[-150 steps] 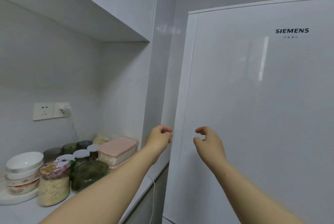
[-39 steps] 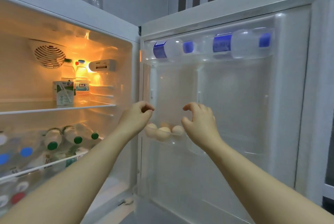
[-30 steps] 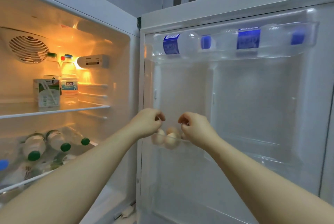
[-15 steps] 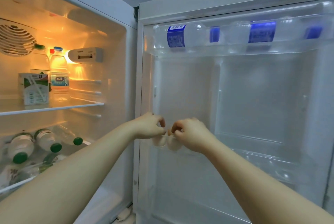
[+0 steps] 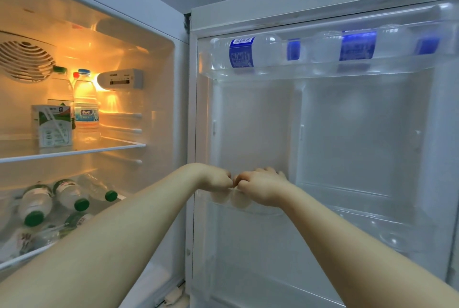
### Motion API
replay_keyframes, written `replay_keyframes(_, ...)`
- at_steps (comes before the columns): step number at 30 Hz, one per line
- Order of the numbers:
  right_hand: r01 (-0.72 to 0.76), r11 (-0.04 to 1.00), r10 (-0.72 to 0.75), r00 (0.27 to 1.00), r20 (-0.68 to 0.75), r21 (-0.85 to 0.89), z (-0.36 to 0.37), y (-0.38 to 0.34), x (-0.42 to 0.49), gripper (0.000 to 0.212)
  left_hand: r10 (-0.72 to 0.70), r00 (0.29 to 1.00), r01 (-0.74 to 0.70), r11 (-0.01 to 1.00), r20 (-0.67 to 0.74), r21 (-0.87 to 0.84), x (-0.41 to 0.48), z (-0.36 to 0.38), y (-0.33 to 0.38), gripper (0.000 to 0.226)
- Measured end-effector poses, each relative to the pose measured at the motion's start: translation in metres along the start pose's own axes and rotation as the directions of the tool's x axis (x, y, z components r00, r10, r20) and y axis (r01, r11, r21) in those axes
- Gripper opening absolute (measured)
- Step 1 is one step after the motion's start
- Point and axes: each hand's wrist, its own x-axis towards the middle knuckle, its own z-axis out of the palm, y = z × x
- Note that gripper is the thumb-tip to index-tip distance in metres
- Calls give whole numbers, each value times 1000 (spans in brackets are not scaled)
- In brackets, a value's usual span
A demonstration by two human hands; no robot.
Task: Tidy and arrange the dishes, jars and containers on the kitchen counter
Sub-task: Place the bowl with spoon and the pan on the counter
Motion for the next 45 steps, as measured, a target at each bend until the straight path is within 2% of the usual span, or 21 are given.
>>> replay_keyframes(9,-31,999,32,995,91,-5,-2,-2,1,43,10,1000,-9,1000,24,-16,4,3,3,36)
replay_keyframes(13,-41,999,41,993,109,1,-1,-1,3,44,-1,998,-1,1000,68,31,8,4,1,35)
replay_keyframes(30,-33,999,32,997,77,9,0,4,4,42,8,1000,-9,996,11,86,3,2,5,31)
replay_keyframes(45,-12,999,9,997,71,37,-2,8,4,45,1,990,-15,995,-138,-97,-4,4,7,32)
